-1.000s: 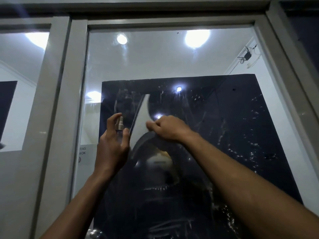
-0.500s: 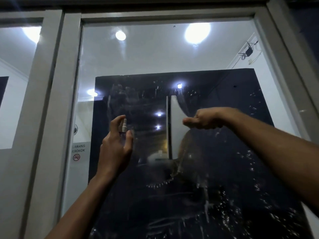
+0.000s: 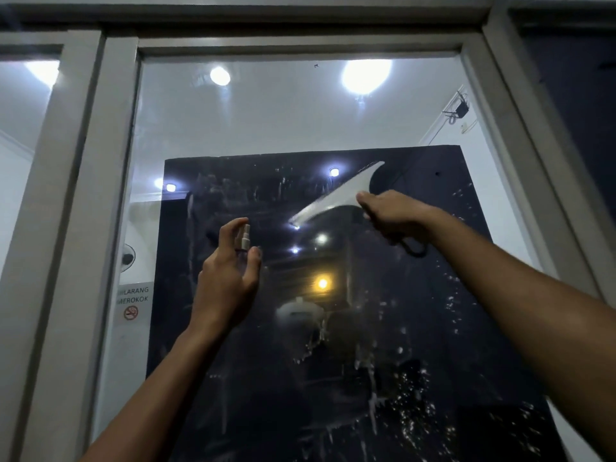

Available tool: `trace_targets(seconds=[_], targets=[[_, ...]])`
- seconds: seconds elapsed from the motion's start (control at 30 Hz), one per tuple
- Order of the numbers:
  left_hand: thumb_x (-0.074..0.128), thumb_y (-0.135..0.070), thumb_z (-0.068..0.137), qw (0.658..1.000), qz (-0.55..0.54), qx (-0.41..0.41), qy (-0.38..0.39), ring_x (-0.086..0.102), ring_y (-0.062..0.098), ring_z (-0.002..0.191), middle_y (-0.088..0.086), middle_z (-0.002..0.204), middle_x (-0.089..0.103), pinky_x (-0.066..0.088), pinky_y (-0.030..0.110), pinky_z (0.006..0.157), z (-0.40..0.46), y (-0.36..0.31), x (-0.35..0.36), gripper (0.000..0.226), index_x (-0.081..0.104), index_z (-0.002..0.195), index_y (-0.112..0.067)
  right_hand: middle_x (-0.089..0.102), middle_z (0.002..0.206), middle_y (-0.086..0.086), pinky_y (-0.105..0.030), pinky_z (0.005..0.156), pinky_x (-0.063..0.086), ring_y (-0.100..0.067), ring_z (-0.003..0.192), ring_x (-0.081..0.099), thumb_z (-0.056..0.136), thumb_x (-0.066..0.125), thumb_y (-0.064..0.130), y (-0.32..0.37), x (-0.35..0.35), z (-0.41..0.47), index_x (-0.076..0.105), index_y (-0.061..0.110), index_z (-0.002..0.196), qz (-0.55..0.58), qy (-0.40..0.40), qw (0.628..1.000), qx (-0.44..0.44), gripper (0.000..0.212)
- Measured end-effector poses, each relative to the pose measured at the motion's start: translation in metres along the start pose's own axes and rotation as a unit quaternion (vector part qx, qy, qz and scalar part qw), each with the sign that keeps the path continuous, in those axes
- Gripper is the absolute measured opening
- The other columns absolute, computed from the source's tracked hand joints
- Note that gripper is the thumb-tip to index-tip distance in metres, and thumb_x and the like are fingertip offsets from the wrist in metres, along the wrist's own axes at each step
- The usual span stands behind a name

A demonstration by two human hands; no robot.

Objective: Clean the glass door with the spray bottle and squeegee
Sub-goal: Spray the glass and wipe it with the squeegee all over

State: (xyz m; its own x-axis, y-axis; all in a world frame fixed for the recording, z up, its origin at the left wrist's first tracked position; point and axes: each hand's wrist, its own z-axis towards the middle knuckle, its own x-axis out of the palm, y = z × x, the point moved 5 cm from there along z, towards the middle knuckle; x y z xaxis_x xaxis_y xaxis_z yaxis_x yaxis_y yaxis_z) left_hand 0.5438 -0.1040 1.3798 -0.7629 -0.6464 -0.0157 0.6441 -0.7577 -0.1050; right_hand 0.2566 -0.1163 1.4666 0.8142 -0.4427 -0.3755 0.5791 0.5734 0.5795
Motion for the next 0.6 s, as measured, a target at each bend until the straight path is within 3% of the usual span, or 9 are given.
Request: trace_targets(seconds=[0.17, 0.27, 0.43, 0.6], targets=[[0.056, -0.026, 0.100, 1.000, -0.002, 0.004, -0.001, 0.061, 0.019, 0.074, 0.001, 0.094, 0.064, 0.043, 0.034, 0.069, 0.006, -0.006, 0.012, 0.044, 0.039, 0.139, -0.035, 0.035, 0.049, 0.001, -0.020, 0.042, 0.030, -0.013, 0.035, 0.030, 0.105, 0.033, 0.030, 0.028, 0.043, 0.020, 0.040, 0.019, 0.070, 0.201, 0.006, 0.977, 0.067, 0.038], [0.055, -0.027, 0.100, 1.000, -0.006, 0.005, -0.006, 0.058, 0.004, 0.074, 0.000, 0.092, 0.064, 0.041, 0.030, 0.062, 0.001, -0.003, 0.019, 0.044, 0.039, 0.139, -0.035, 0.040, 0.061, -0.005, -0.028, 0.050, 0.032, -0.016, 0.040, 0.035, 0.105, 0.036, 0.035, 0.017, 0.061, 0.020, 0.044, 0.020, 0.074, 0.205, -0.031, 0.973, 0.103, 0.036], [0.055, -0.027, 0.100, 1.000, -0.024, -0.007, 0.007, 0.060, 0.001, 0.076, -0.007, 0.091, 0.063, 0.045, 0.021, 0.062, -0.023, 0.005, 0.031, 0.043, 0.039, 0.139, -0.036, 0.052, 0.074, -0.013, -0.028, 0.043, 0.038, -0.020, 0.045, 0.045, 0.105, 0.039, 0.048, -0.040, 0.094, -0.023, 0.055, 0.008, 0.092, 0.234, -0.096, 0.957, 0.142, 0.045], [0.055, -0.027, 0.100, 0.999, -0.039, -0.028, 0.008, 0.063, 0.007, 0.079, -0.006, 0.097, 0.065, 0.047, 0.031, 0.066, -0.036, 0.007, 0.039, 0.043, 0.040, 0.139, -0.038, 0.047, 0.056, -0.004, -0.024, 0.041, 0.035, -0.015, 0.040, 0.042, 0.106, 0.039, 0.048, -0.087, 0.116, -0.086, 0.052, 0.012, 0.074, 0.250, -0.076, 0.948, 0.184, 0.050]])
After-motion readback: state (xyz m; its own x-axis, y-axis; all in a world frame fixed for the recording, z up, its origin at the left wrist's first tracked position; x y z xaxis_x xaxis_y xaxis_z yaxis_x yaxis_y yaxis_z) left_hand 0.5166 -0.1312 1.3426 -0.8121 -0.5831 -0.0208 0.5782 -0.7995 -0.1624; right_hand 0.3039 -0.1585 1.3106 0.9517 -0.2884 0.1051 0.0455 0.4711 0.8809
